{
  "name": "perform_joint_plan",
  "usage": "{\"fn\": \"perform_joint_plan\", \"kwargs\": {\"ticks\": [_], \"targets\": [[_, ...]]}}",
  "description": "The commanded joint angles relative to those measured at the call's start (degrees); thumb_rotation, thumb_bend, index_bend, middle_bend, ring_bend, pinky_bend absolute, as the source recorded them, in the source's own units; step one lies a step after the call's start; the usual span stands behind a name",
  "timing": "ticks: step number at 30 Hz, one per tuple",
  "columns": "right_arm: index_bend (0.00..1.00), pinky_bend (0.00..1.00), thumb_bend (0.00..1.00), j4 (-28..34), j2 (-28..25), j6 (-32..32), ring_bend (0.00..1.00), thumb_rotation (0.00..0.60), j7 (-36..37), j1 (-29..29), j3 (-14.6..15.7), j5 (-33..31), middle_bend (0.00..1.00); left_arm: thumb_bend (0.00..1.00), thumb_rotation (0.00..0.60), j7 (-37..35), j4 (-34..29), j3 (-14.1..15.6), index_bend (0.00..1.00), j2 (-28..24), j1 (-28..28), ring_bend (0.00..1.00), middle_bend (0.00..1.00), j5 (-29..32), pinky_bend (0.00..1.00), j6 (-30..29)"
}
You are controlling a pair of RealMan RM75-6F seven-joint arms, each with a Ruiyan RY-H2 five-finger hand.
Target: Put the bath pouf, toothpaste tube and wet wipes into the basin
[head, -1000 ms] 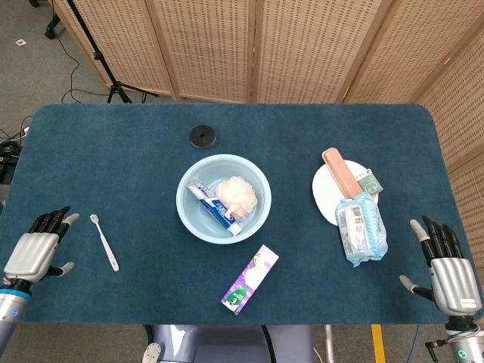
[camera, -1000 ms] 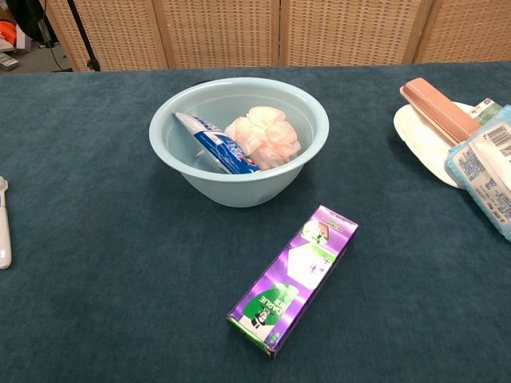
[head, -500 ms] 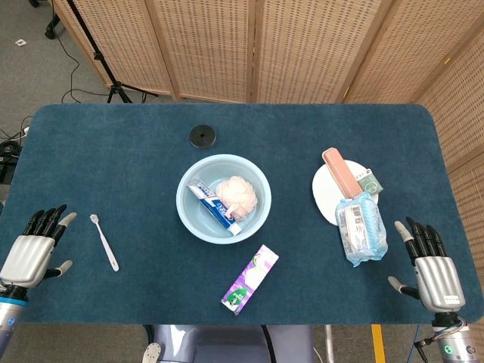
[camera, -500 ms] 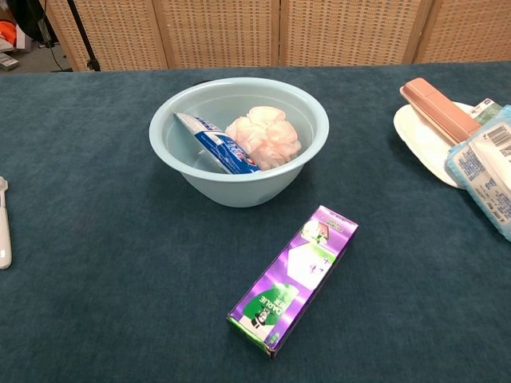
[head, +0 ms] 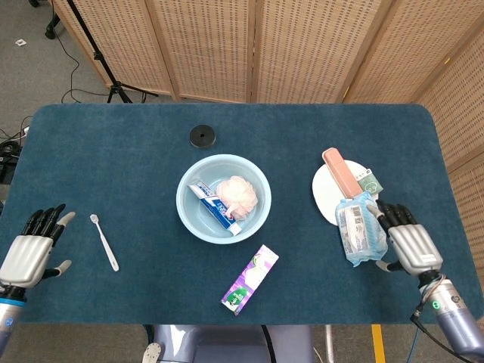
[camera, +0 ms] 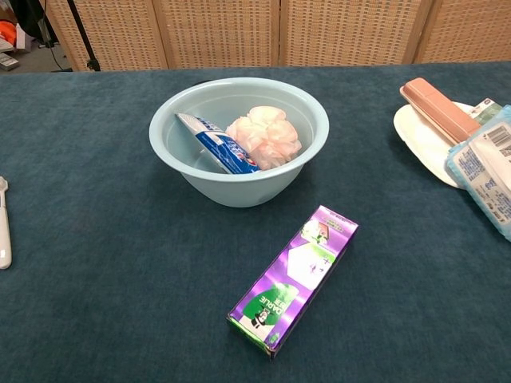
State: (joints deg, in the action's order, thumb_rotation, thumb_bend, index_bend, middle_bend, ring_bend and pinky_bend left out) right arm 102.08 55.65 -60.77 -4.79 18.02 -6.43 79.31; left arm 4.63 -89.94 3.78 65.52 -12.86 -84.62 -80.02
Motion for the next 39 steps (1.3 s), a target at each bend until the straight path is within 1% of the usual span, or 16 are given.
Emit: {"fn": "perform_joint_plan", "kwargs": {"ticks": [1, 5, 10, 15, 22, 26, 31, 36, 39], "targets": [[0.00, 0.00, 0.05, -0.6, -1.4, 4.1, 0.00, 0.600, -1.3, 3.2, -1.9, -4.4, 0.00, 0.17, 0.600, 0.4, 0.4, -0.4, 0.03, 0.5, -0.1, 0.00, 0.00, 0.5, 0.05, 0.8], [0.00, 0.00, 0.05, -2.2, -0.5, 6.7, 0.00, 0.600, 0.2, 5.5, -3.2, -7.3, 0.00, 0.18, 0.600, 0.6, 1.5, -1.1, 0.03, 1.3, -0.4, 0.00, 0.00, 1.9, 0.05, 2.7], [0.00, 0.00, 0.05, -6.0, 0.6, 9.8, 0.00, 0.600, 2.0, 7.4, -2.7, -7.4, 0.00, 0.18, 0.600, 0.4, 2.2, -1.6, 0.03, 1.7, -0.5, 0.00, 0.00, 2.8, 0.05, 4.1], [0.00, 0.00, 0.05, -12.5, 1.4, 12.6, 0.00, 0.600, 6.2, 8.9, -1.1, -2.9, 0.00, 0.18, 0.600, 0.6, 2.6, -1.8, 0.03, 1.9, -0.4, 0.00, 0.00, 2.7, 0.05, 4.5], [0.00, 0.00, 0.05, -19.1, 1.9, 11.6, 0.00, 0.600, 14.9, 8.7, 1.8, 4.1, 0.00, 0.18, 0.600, 3.0, 2.4, -1.8, 0.03, 2.9, -0.3, 0.00, 0.00, 2.5, 0.05, 5.1], [0.00, 0.00, 0.05, -21.6, 2.9, 11.2, 0.00, 0.600, 18.9, 8.8, 3.7, 7.5, 0.00, 0.18, 0.600, 4.4, 2.1, -1.7, 0.03, 3.4, -0.2, 0.00, 0.00, 1.8, 0.05, 5.0], [0.00, 0.00, 0.05, -23.8, 4.9, 10.3, 0.00, 0.600, 21.9, 8.9, 5.8, 10.5, 0.00, 0.18, 0.600, 5.2, 1.9, -1.8, 0.03, 3.6, 0.0, 0.00, 0.00, 1.7, 0.05, 4.8], [0.00, 0.00, 0.05, -25.4, 7.2, 9.8, 0.00, 0.600, 23.0, 9.3, 7.3, 12.4, 0.00, 0.18, 0.600, 5.7, 1.5, -1.8, 0.03, 3.6, 0.2, 0.00, 0.00, 1.0, 0.05, 4.5], [0.00, 0.00, 0.05, -25.2, 8.0, 9.4, 0.00, 0.600, 22.6, 9.7, 7.6, 13.0, 0.00, 0.18, 0.600, 5.7, 1.5, -1.8, 0.03, 3.7, 0.3, 0.00, 0.00, 0.9, 0.05, 4.6]]}}
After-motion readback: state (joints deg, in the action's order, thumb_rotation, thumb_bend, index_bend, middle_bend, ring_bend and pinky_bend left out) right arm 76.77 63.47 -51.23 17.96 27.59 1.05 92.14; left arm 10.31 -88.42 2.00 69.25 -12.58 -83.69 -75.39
